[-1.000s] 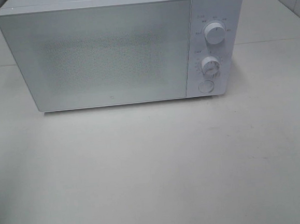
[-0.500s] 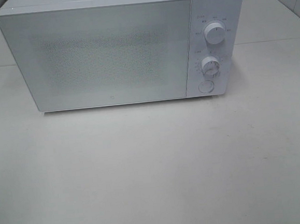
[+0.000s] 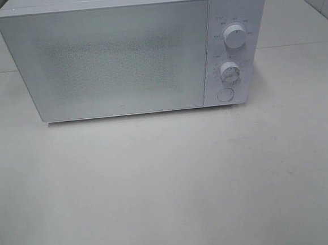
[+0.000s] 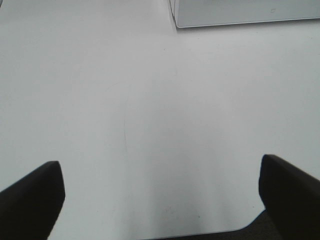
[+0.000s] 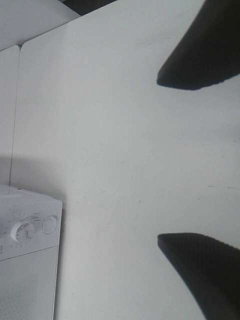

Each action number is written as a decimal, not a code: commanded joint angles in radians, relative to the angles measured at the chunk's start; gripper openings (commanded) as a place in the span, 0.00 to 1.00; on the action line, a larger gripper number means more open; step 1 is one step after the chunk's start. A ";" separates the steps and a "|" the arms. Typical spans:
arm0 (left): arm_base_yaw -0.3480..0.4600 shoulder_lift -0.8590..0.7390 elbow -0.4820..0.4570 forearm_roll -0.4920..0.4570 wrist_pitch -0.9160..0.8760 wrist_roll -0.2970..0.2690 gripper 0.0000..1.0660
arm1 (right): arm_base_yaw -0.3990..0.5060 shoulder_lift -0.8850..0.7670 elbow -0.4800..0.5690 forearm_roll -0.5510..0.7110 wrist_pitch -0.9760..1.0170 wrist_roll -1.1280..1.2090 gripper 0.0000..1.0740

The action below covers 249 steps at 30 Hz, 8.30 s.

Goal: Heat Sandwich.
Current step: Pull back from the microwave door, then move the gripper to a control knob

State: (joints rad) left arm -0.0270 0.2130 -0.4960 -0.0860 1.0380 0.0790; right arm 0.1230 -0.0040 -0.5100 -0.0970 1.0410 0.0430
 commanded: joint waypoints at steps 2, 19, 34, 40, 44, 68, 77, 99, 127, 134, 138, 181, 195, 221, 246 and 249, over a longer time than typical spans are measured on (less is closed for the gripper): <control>0.003 -0.007 0.003 -0.011 -0.009 -0.007 0.95 | -0.006 -0.026 0.004 0.000 -0.007 -0.002 0.71; 0.065 -0.211 0.003 -0.009 -0.009 -0.010 0.95 | -0.006 -0.026 0.004 0.000 -0.007 -0.002 0.71; 0.065 -0.244 0.003 -0.007 -0.010 -0.010 0.95 | -0.006 -0.026 0.004 0.000 -0.007 0.000 0.71; 0.065 -0.244 0.003 -0.007 -0.010 -0.010 0.95 | -0.006 -0.026 0.004 0.000 -0.007 0.000 0.71; 0.065 -0.244 0.003 -0.007 -0.010 -0.010 0.95 | -0.006 -0.026 0.004 0.000 -0.007 0.000 0.71; 0.065 -0.244 0.003 -0.007 -0.010 -0.010 0.95 | -0.006 -0.023 -0.007 0.002 -0.011 0.002 0.71; 0.065 -0.244 0.003 -0.007 -0.010 -0.010 0.95 | -0.006 0.104 -0.063 -0.003 -0.044 0.002 0.71; 0.065 -0.244 0.003 -0.007 -0.010 -0.010 0.95 | -0.006 0.456 -0.062 -0.004 -0.417 0.002 0.71; 0.065 -0.244 0.003 -0.007 -0.010 -0.010 0.95 | -0.005 1.043 -0.062 0.001 -1.141 0.002 0.71; 0.065 -0.244 0.003 -0.007 -0.010 -0.010 0.95 | -0.003 1.166 -0.001 0.070 -1.382 -0.010 0.71; 0.065 -0.244 0.003 -0.007 -0.010 -0.010 0.95 | -0.003 1.224 0.048 0.143 -1.505 -0.072 0.71; 0.065 -0.244 0.003 -0.007 -0.010 -0.010 0.95 | 0.474 1.522 0.287 0.778 -2.161 -0.331 0.71; 0.065 -0.244 0.003 -0.007 -0.010 -0.010 0.95 | 0.474 1.590 0.286 0.773 -2.189 -0.279 0.71; 0.065 -0.244 0.003 -0.007 -0.010 -0.010 0.95 | 0.441 1.848 -0.013 0.697 -2.147 -0.261 0.71; 0.065 -0.244 0.003 -0.007 -0.010 -0.010 0.95 | 0.365 1.982 -0.214 0.648 -2.059 -0.261 0.66; 0.065 -0.244 0.003 -0.007 -0.010 -0.010 0.95 | 0.367 1.982 -0.214 0.654 -2.058 -0.261 0.62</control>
State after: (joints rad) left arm 0.0370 -0.0030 -0.4960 -0.0910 1.0370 0.0740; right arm 0.4960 1.9790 -0.7110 0.5720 -1.0110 -0.2200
